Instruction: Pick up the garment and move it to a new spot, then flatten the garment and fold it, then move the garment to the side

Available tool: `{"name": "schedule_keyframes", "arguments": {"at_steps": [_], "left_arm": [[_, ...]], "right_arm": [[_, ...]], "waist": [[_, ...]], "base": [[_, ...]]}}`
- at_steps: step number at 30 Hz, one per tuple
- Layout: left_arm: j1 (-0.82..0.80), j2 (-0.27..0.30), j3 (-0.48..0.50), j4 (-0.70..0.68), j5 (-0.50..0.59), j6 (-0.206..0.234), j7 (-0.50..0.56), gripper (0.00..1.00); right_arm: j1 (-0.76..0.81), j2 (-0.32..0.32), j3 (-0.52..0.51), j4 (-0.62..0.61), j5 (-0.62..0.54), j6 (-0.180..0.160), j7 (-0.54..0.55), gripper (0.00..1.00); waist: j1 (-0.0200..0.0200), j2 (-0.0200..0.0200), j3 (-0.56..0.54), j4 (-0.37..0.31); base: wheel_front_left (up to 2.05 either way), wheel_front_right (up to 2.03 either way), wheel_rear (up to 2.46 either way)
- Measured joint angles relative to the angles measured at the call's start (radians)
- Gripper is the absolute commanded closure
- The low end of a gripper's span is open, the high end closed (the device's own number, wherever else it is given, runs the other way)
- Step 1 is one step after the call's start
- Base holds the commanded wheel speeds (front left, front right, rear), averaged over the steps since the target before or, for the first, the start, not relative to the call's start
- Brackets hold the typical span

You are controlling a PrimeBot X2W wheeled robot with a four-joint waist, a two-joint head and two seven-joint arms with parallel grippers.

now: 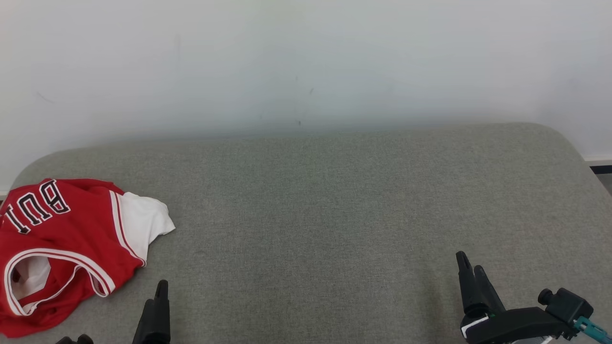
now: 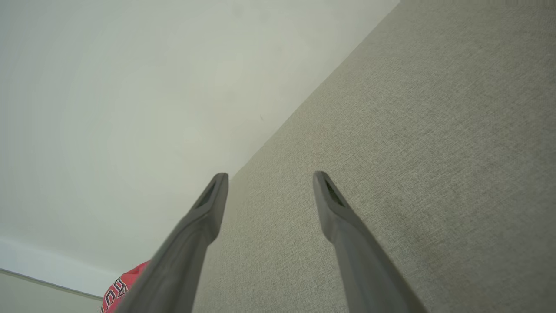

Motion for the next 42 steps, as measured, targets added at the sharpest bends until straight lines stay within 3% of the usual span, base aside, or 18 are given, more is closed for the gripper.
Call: {"name": "schedule_keyframes", "arguments": {"at_steps": [20,42], "left_arm": [[0.022,0.004,-0.018,-0.011,0.345,0.015,-0.058,0.00],[0.041,0.007,-0.010,-0.006,0.636,0.006,-0.114,0.00]], "right_arm": [[0.028,0.000,0.022,-0.026,-0.258,0.000,-0.003,0.00],[0.037,-0.001,0.020,-0.030,-0.493,0.000,-0.024,0.00]], "waist": [[0.0000,0.0000,-0.021,0.001],[0.0000,0.0000,-0.042,0.000]], "base": [[0.00,0.00,0.00],[0.00,0.00,0.00]]}}
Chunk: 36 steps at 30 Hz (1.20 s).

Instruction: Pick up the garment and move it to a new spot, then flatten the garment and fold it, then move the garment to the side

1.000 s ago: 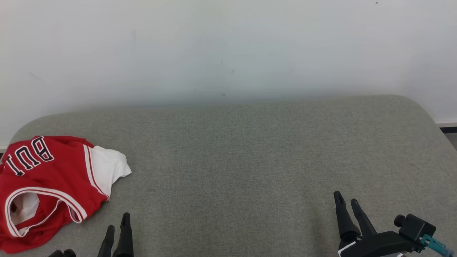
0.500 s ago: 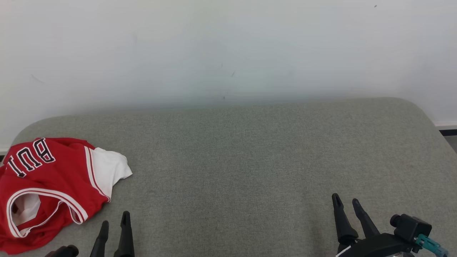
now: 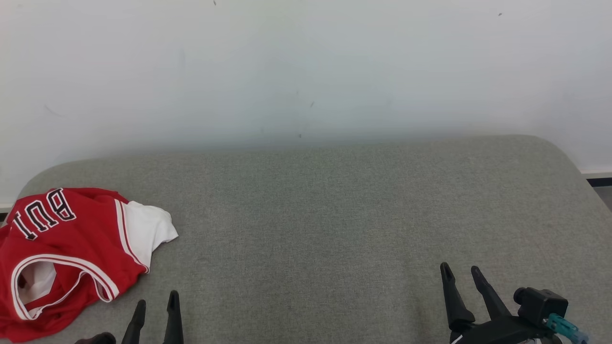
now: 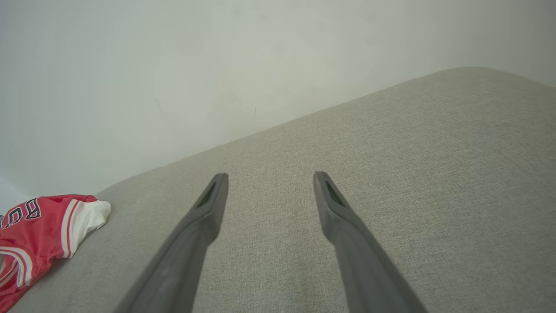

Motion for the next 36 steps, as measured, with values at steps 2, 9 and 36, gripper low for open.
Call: {"name": "schedule_keyframes", "arguments": {"at_steps": [2,9,36], "left_arm": [[0.001,0.000,0.000,0.003,0.019,0.000,-0.004,0.00],[0.002,0.000,0.001,0.010,0.071,0.000,-0.018,0.00],[0.006,0.000,-0.008,0.063,0.193,0.010,-0.068,0.00]], "right_arm": [[0.002,0.000,0.002,0.000,-0.017,0.000,0.001,0.00],[0.008,0.000,0.008,-0.001,-0.072,0.000,-0.001,0.00],[0.026,-0.001,0.031,0.010,-0.238,0.000,-0.020,0.00]], "waist": [[0.0000,0.0000,-0.002,0.000],[0.0000,0.0000,-0.010,0.000],[-0.0001,0.0000,-0.038,-0.002]], "base": [[0.00,0.00,0.00],[0.00,0.00,0.00],[0.00,0.00,0.00]]}}
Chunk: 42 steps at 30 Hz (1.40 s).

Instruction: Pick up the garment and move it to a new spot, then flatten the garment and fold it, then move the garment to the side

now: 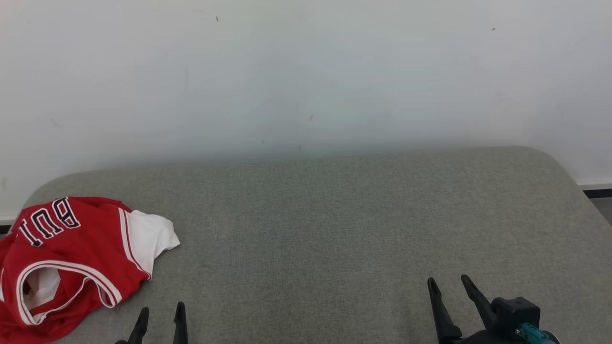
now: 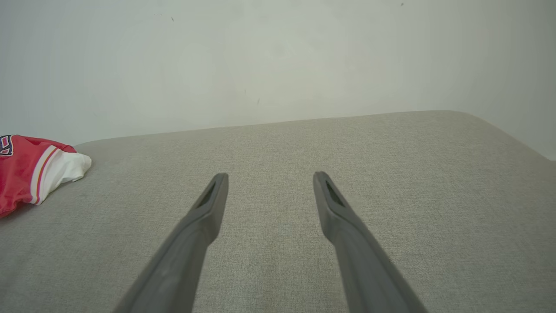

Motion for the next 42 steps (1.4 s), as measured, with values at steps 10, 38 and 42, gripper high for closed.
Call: {"name": "schedule_keyframes", "arguments": {"at_steps": [10,38,42], "left_arm": [[0.002,0.000,0.007,0.004,0.000,0.000,-0.002,0.00],[0.013,0.029,0.003,-0.005,0.010,0.000,0.003,0.00],[0.017,0.047,0.005,-0.010,0.010,0.000,0.007,0.00]], "right_arm": [[0.001,0.000,0.000,0.006,0.004,0.000,-0.003,0.00],[0.017,-0.001,0.020,0.027,0.039,0.000,-0.038,0.00],[0.019,-0.001,0.032,0.041,0.055,0.000,-0.050,0.00]], "waist": [[0.0000,0.0000,-0.001,0.003],[0.0000,0.0001,-0.012,0.147],[0.0000,0.0001,-0.016,0.208]], "base": [[0.00,0.00,0.00],[0.00,0.00,0.00],[0.00,0.00,0.00]]}}
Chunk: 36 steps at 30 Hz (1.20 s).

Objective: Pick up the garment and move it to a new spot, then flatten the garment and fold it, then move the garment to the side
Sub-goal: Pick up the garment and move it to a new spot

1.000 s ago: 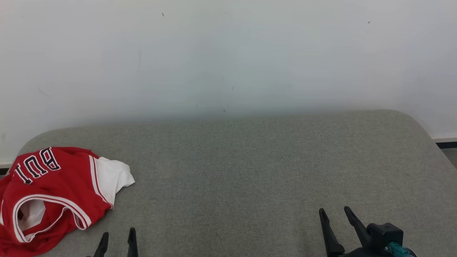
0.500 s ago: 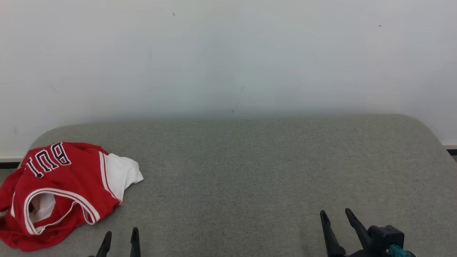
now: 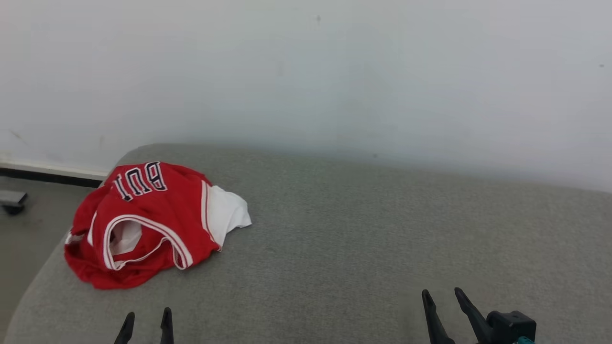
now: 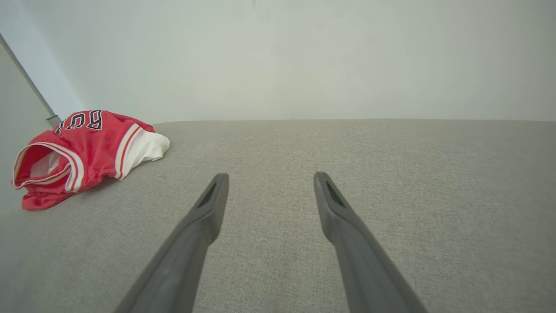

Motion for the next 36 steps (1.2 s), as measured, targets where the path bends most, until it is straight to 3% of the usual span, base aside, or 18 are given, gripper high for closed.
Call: {"name": "schedule_keyframes", "arguments": {"at_steps": [14,36], "left_arm": [[0.039,0.037,0.031,-0.069,-0.012,0.027,0.021,0.00],[0.041,0.039,0.015,-0.137,-0.025,0.069,0.063,0.00]], "right_arm": [[-0.053,0.000,0.066,0.054,0.036,0.000,-0.041,0.00],[-0.085,0.000,0.072,0.108,0.046,0.000,-0.068,0.00]], "waist": [[0.0000,0.0000,0.003,0.206],[0.0001,0.0000,0.029,0.236]], "base": [[0.00,0.00,0.00],[0.00,0.00,0.00]]}}
